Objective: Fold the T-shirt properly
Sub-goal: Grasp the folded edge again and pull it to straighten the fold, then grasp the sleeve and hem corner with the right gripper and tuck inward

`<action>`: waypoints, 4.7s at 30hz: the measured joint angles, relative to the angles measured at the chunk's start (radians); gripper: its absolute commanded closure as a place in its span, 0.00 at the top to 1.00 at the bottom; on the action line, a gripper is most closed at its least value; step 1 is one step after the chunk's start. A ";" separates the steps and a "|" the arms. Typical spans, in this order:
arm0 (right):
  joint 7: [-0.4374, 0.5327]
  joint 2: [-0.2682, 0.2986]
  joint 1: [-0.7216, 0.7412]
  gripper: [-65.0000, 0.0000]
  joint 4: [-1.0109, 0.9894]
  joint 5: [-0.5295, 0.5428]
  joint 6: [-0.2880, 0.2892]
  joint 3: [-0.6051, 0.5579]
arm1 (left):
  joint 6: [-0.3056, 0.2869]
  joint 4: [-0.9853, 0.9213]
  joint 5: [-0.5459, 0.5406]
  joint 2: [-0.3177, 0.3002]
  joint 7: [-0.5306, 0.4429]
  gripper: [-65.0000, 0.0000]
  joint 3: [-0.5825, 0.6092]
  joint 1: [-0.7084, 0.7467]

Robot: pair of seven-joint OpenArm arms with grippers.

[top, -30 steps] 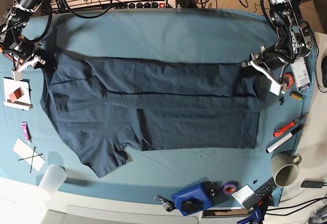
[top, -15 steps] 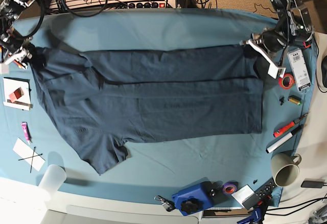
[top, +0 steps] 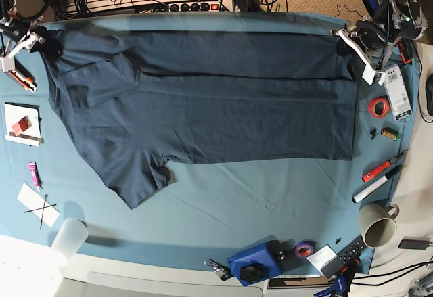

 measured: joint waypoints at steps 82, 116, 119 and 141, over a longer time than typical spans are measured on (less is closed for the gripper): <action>0.237 0.011 0.765 0.00 -0.407 -0.548 -0.061 -0.748 | 0.086 0.238 0.251 0.000 -0.210 0.42 0.164 -0.101; 0.129 0.091 0.475 0.37 0.215 -0.476 -0.090 -0.480 | 0.086 0.238 0.251 -0.003 -0.214 0.42 0.165 -0.093; 0.188 0.090 0.532 0.37 0.158 -0.520 -0.091 -0.493 | 0.086 0.238 0.252 -0.003 -0.214 0.42 0.165 -0.094; 0.400 -0.041 0.796 0.37 -0.495 -0.584 -0.026 -0.660 | 0.086 0.238 0.312 -0.002 -0.236 0.42 0.165 -0.098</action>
